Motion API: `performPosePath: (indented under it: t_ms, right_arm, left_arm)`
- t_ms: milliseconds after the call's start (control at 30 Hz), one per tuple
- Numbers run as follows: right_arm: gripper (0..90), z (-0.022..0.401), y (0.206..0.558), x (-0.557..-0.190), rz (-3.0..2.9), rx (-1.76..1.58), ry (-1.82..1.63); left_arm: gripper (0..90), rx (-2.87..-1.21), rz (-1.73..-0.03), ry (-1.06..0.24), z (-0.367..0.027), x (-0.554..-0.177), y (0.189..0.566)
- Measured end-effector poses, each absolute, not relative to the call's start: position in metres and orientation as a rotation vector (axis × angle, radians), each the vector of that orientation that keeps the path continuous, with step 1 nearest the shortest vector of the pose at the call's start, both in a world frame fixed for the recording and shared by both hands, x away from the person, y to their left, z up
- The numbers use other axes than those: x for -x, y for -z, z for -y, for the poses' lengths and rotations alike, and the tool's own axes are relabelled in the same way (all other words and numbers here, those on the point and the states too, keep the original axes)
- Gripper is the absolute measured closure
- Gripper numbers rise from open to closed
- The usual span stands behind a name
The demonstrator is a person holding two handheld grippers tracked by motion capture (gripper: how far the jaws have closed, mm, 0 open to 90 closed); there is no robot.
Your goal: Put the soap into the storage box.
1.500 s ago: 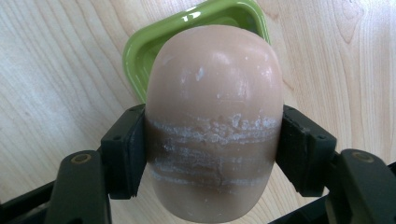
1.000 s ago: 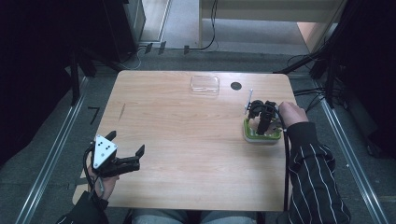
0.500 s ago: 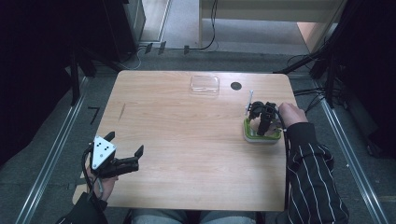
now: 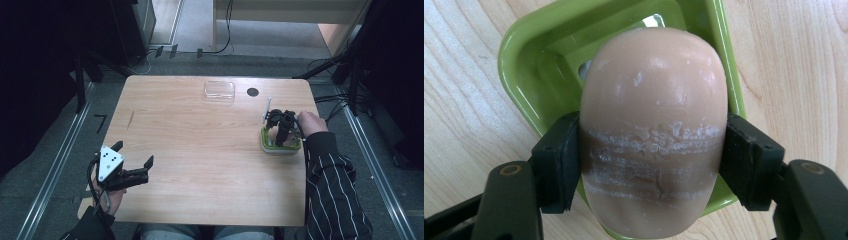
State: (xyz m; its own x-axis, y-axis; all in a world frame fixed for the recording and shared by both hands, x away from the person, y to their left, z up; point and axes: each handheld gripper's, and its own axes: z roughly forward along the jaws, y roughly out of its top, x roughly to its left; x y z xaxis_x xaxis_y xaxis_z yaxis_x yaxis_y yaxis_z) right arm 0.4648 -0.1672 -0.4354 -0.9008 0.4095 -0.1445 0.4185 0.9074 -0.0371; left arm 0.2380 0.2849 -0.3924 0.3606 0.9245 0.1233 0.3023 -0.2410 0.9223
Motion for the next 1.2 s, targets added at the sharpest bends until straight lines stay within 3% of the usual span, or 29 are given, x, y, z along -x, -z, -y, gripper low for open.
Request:
performPosePath:
  t_ms: [1200]
  right_arm:
    - [31.8, 0.173, 0.441, -0.474, -2.900, -0.847, 0.100]
  left_arm:
    - [0.0, -1.749, -1.085, -0.895, -0.285, -0.238, 0.392]
